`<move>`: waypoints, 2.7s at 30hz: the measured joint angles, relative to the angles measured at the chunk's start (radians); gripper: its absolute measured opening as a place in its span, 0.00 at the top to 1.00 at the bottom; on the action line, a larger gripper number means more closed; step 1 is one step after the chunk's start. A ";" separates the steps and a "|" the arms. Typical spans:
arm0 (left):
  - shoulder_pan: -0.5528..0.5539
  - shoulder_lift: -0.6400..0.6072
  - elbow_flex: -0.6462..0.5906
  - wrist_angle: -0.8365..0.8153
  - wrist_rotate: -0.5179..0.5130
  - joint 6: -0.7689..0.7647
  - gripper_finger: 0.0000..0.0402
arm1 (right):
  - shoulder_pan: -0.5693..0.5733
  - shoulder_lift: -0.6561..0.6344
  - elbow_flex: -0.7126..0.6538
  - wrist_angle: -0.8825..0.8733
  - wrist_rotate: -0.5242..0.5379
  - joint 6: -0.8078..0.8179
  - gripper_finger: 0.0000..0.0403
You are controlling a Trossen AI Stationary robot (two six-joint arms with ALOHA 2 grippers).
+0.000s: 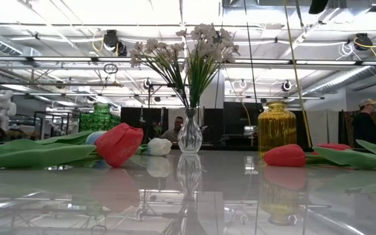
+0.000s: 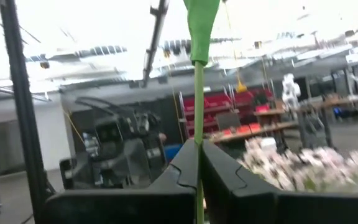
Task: Sort flowers into vase by color
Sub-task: Put the top right white flower into the yellow vase
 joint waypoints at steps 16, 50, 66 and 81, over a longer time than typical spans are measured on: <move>-0.024 0.292 0.256 -0.029 -0.139 0.021 0.34 | 0.038 0.208 0.000 0.359 -0.006 -0.121 1.00; 0.060 0.481 0.378 0.072 -0.112 0.042 0.46 | 0.036 0.461 0.151 0.409 -0.186 -0.169 1.00; 0.081 0.481 0.378 0.040 -0.056 0.020 0.97 | 0.020 0.467 0.151 0.385 -0.183 -0.169 1.00; 0.089 0.481 0.377 -0.099 -0.067 0.017 0.96 | 0.068 0.316 0.151 0.127 -0.076 -0.047 0.67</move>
